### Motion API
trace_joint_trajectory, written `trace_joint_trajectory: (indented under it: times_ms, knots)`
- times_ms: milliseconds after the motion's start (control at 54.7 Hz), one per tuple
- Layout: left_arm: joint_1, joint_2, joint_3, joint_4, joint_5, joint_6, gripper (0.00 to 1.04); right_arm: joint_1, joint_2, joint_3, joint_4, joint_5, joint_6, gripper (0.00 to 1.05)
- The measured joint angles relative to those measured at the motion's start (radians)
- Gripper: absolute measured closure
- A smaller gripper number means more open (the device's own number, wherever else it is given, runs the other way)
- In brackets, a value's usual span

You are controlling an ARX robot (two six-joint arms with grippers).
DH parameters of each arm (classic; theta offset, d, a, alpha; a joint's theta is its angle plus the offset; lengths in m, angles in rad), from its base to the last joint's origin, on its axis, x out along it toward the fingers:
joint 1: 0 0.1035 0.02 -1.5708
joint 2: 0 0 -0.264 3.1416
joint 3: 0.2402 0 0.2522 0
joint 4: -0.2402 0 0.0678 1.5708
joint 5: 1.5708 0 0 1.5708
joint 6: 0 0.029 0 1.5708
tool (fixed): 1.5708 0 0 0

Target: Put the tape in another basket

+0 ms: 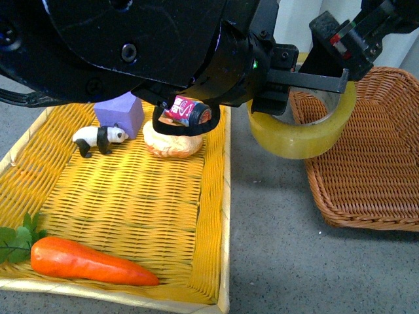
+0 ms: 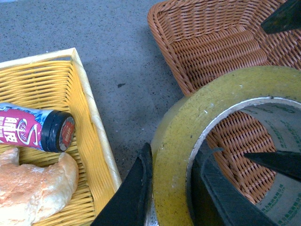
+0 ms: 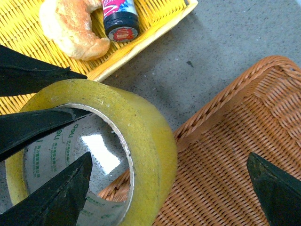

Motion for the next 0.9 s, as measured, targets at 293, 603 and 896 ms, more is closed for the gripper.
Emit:
trace_joint_trajectory:
  times_ms: [293, 603, 896]
  knots:
    - [0.000, 0.000, 0.000, 0.000, 0.000, 0.000, 0.87, 0.000, 0.040, 0.029, -0.002, -0.028, 0.092, 0.36]
    - [-0.009, 0.000, 0.005, 0.011, -0.121, -0.177, 0.78, -0.011, 0.064, 0.089, -0.014, -0.083, 0.241, 0.80]
    - [-0.011, -0.018, 0.006, 0.077, -0.061, -0.243, 0.30, -0.047, 0.103, 0.136, -0.024, -0.072, 0.357, 0.95]
